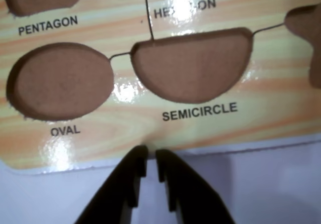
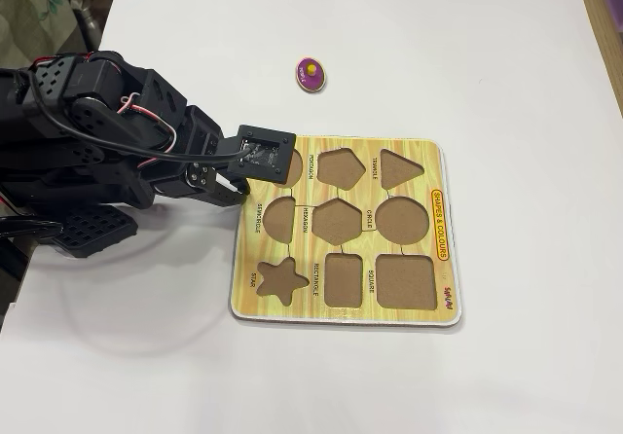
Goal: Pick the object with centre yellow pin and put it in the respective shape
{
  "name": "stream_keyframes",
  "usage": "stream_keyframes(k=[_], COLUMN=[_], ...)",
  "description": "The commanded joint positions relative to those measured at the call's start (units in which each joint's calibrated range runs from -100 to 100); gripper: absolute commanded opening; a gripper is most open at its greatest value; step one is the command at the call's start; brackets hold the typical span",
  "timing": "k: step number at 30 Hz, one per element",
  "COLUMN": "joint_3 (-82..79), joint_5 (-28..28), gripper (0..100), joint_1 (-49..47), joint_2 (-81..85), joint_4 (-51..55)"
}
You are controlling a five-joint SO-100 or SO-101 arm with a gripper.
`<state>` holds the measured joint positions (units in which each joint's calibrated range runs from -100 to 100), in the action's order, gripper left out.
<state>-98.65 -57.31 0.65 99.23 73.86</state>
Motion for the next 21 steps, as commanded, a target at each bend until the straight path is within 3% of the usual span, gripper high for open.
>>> stream_keyframes(k=[1, 15, 21], joint_3=[-0.3, -0.3, 4.2], joint_5=[-0.1, -0.6, -0.6], gripper=[3, 3, 3], joint_1=[0.3, 0.2, 0.1], joint_2=[-1.0, -2.2, -11.6], joint_4=[1.1, 0.2, -1.8])
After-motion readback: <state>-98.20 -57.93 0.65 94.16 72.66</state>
